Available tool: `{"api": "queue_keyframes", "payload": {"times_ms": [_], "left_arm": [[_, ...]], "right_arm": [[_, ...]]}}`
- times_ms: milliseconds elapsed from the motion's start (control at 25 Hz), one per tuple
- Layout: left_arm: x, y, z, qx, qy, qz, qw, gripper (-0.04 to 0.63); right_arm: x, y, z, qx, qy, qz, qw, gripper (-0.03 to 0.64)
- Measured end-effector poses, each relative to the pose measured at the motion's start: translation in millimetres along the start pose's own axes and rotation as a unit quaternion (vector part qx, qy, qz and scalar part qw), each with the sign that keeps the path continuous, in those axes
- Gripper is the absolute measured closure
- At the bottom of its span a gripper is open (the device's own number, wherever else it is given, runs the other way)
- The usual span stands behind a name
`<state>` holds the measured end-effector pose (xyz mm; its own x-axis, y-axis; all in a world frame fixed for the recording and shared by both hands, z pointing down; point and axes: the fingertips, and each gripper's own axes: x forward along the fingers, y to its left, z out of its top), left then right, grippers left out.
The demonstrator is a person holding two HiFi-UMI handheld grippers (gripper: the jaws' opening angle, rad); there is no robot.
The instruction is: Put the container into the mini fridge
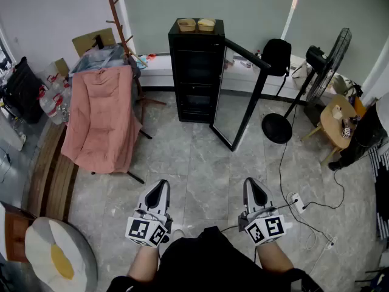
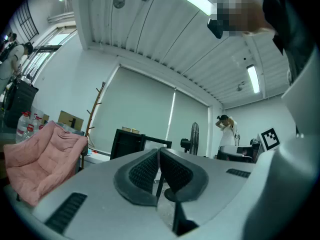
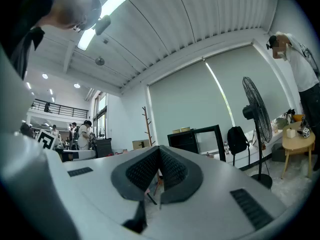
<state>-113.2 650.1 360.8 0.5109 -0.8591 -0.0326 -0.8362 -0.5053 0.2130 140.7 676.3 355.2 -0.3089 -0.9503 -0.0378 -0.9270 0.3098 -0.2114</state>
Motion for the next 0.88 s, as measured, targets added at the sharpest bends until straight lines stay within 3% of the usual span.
{"api": "queue_keyframes", "payload": {"times_ms": [840, 880], "left_arm": [[27, -53, 0, 0.028, -0.006, 0.018, 0.9994, 0.561], [30, -57, 2, 0.027, -0.012, 0.022, 0.9993, 0.558]], "right_arm": [[-32, -64, 11, 0.019, -0.013, 0.008, 1.000, 0.583], [-33, -68, 15, 0.012, -0.016, 0.011, 1.000, 0.550]]}}
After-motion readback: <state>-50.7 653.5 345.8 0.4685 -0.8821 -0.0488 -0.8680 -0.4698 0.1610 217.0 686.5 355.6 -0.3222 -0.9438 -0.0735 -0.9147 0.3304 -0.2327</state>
